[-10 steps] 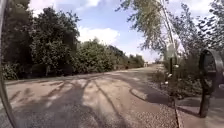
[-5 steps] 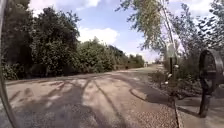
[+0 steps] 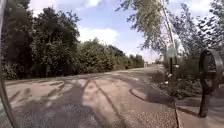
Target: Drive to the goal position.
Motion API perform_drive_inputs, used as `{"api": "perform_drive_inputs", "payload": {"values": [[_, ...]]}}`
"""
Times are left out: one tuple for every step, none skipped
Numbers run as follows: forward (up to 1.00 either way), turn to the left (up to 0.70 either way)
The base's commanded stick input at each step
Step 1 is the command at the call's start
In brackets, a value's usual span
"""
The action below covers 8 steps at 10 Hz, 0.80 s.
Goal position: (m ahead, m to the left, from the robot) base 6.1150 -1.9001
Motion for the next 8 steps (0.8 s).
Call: {"api": "perform_drive_inputs", "payload": {"values": [[0.01, 0.00], [0.02, 0.00], [0.04, 0.00], [0.04, 0.00], [0.04, 0.00], [0.04, 0.00], [0.02, 0.00], [0.00, 0.00]]}}
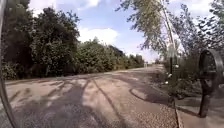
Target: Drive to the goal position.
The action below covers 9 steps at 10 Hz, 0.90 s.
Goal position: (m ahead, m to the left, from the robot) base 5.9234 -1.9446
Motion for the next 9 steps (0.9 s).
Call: {"api": "perform_drive_inputs", "payload": {"values": [[0.04, 0.00], [0.04, 0.00], [0.04, 0.00], [0.04, 0.00], [0.04, 0.00], [0.04, 0.00], [0.04, 0.00], [0.04, 0.00], [0.04, 0.00]]}}
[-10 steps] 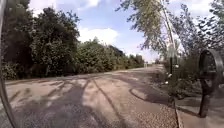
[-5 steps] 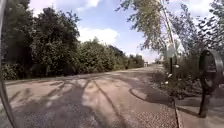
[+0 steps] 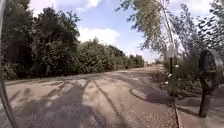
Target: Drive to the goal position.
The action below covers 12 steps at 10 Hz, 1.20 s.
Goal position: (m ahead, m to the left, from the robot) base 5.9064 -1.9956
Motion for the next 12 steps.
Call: {"api": "perform_drive_inputs", "payload": {"values": [[0.04, 0.00], [0.04, 0.00], [0.04, 0.00], [0.04, 0.00], [0.04, 0.00], [0.04, 0.00], [0.01, 0.00], [0.02, 0.00], [0.04, 0.00], [0.04, 0.00], [0.04, 0.00], [0.04, 0.00]]}}
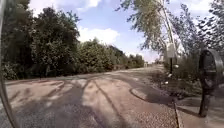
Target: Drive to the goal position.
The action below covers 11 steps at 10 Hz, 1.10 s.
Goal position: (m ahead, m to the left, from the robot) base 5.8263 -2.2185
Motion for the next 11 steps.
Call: {"api": "perform_drive_inputs", "payload": {"values": [[0.04, 0.00], [0.04, 0.00], [0.04, 0.00], [0.04, 0.00], [0.04, 0.00], [0.00, 0.00], [0.03, 0.00], [0.04, 0.00], [0.04, 0.00], [0.04, 0.00], [0.04, 0.00]]}}
